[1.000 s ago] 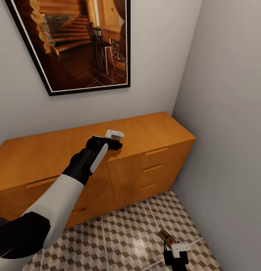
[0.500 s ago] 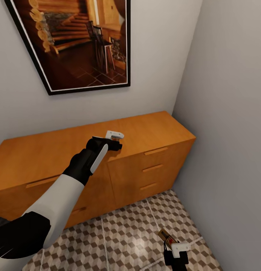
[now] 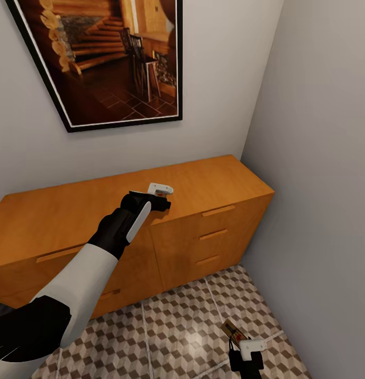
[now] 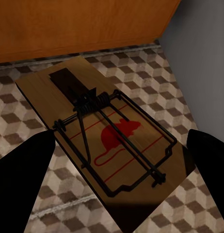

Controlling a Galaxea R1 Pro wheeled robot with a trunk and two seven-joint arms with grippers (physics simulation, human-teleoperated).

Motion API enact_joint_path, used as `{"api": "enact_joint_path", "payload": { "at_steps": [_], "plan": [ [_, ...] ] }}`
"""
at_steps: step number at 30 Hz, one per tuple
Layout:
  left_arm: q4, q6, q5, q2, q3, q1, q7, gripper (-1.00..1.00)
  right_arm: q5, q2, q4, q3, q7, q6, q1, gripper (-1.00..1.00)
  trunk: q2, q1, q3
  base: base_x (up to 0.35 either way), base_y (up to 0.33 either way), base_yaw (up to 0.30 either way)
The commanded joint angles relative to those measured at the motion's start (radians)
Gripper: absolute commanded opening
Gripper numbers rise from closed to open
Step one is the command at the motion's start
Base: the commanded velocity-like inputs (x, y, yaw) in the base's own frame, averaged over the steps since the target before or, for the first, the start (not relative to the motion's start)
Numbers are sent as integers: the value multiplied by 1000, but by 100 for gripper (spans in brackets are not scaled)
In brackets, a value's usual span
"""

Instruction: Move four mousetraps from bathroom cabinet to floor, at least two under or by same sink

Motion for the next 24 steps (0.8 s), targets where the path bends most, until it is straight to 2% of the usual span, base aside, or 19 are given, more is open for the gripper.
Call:
{"api": "enact_joint_path", "payload": {
  "at_steps": [1, 24],
  "plan": [
    [0, 4, 10, 0, -2, 0, 9, 100, 5, 0, 1, 8, -10, 0, -1, -100, 0, 0, -1, 0, 0, 0],
    [13, 4, 10, 0, -2, 0, 9, 100, 5, 0, 1, 8, -11, 0, -1, -100, 0, 0, -1, 0, 0, 0]
  ]
}}
